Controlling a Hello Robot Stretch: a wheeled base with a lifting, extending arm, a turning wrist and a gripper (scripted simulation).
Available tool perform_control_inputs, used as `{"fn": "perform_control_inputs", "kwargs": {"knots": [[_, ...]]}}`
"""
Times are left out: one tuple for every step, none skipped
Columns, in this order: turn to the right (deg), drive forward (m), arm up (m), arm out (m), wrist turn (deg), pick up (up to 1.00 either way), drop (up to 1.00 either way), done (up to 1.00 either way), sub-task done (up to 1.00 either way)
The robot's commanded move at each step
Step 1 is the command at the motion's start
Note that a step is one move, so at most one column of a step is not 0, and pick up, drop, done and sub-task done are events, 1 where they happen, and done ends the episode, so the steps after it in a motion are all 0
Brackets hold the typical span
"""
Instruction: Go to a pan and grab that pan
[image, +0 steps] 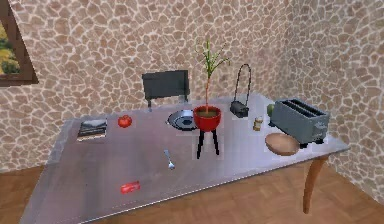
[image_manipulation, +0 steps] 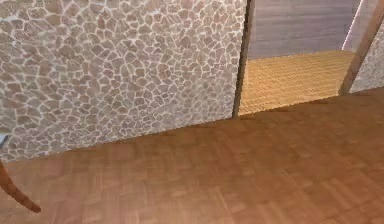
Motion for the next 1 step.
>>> {"fn": "perform_control_inputs", "kwargs": {"knots": [[15.0,0.0,0.0,0.0,0.0,0.0,0.0,0.0,0.0]]}}
